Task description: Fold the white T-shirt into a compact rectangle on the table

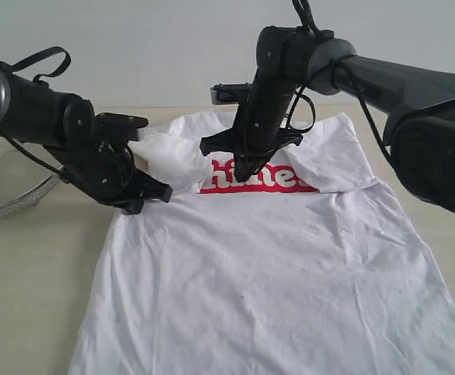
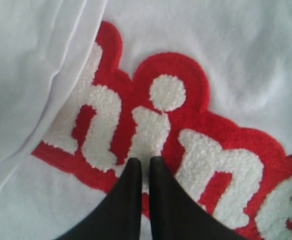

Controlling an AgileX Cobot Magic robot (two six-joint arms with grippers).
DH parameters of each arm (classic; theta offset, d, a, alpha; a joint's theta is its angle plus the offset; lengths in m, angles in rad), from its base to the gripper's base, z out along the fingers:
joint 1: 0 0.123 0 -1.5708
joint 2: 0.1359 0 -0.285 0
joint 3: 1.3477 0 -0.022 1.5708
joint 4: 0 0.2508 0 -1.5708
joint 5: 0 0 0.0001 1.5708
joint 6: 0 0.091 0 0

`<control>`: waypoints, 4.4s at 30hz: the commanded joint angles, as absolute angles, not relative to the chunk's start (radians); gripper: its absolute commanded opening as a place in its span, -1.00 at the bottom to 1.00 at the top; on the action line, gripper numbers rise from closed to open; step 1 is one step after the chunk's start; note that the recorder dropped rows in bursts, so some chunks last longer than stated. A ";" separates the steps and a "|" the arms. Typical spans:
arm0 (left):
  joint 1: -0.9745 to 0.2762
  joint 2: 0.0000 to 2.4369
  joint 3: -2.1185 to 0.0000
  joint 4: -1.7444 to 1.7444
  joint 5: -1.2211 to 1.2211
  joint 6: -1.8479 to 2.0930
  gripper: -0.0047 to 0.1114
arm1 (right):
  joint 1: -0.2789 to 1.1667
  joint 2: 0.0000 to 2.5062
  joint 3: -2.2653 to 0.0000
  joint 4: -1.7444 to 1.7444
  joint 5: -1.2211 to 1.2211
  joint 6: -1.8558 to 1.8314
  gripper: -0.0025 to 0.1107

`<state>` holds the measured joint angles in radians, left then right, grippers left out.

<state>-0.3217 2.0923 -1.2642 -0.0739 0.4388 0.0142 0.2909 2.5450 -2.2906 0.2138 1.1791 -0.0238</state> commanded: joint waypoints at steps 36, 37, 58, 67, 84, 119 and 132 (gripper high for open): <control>-0.260 2.107 -1.592 0.038 0.420 -0.112 -0.84 | 0.289 2.544 -2.292 0.218 1.148 -0.056 -0.96; -0.260 2.133 -1.629 0.038 0.432 -0.112 -0.84 | 0.289 2.544 -2.292 0.218 1.142 -0.056 -0.96; -0.229 2.430 -1.963 0.095 0.625 -0.095 -0.84 | 0.289 2.544 -2.292 0.277 1.088 -0.102 -0.96; -0.231 2.508 -2.048 0.095 0.685 -0.083 -0.84 | 0.289 2.544 -2.292 0.277 1.088 -0.106 -0.96; -0.210 2.509 -2.048 0.157 0.667 -0.086 -0.84 | 0.289 2.544 -2.292 0.277 1.111 -0.141 -0.96; -0.205 2.355 -2.048 0.000 0.875 0.085 -0.84 | 0.314 2.435 -1.948 0.703 1.183 -0.488 -0.96; -0.205 2.311 -1.908 -0.142 0.902 0.216 -0.84 | 0.423 2.435 -1.815 0.653 1.073 -0.505 -0.96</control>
<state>-0.2080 2.3278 -1.9177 -0.1267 0.9280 0.2055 0.3997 2.4244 -1.8501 0.6843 1.0826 -0.4945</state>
